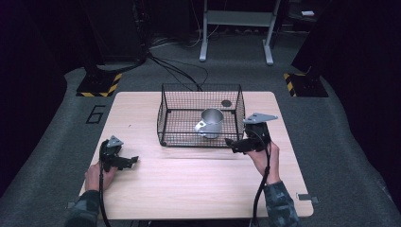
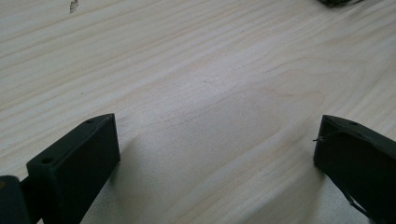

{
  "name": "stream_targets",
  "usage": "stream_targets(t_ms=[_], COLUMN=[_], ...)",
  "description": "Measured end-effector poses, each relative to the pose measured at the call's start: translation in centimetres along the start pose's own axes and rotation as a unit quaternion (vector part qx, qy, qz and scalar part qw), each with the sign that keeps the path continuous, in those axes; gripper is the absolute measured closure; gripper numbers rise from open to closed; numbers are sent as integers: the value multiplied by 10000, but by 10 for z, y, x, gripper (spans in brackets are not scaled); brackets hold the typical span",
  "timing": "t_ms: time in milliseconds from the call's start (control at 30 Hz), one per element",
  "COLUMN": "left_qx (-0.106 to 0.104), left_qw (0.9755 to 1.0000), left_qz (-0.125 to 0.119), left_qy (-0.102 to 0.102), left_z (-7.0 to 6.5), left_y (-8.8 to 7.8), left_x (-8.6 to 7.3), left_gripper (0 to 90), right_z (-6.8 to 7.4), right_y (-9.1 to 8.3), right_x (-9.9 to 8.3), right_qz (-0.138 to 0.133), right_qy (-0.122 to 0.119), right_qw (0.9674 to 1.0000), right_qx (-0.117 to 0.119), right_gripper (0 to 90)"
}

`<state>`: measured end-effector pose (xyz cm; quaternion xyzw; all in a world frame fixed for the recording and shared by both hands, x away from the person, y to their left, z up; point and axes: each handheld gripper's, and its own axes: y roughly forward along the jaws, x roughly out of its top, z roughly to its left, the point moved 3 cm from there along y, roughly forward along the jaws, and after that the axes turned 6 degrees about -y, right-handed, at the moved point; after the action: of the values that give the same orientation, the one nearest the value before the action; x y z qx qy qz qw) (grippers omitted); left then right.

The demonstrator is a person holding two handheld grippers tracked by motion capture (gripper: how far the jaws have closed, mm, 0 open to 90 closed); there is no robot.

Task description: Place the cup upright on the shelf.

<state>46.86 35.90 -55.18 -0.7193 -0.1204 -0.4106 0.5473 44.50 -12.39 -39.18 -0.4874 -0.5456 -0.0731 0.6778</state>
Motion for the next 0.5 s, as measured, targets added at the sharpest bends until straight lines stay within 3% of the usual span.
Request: stream_targets(t_ms=[300,500], left_qx=[0,3], left_qw=[10000,10000], left_qz=[3,3], left_qy=[1,-1], left_z=[0,0], left_y=[0,0], left_x=[0,0], left_gripper=[3,3], right_z=[-20,-39], right_y=[-15,-16], right_x=[-65,-115], right_qz=[192,335], right_qy=[416,884], right_qw=[9982,9932], right_qx=[-383,-679], right_gripper=[0,0])
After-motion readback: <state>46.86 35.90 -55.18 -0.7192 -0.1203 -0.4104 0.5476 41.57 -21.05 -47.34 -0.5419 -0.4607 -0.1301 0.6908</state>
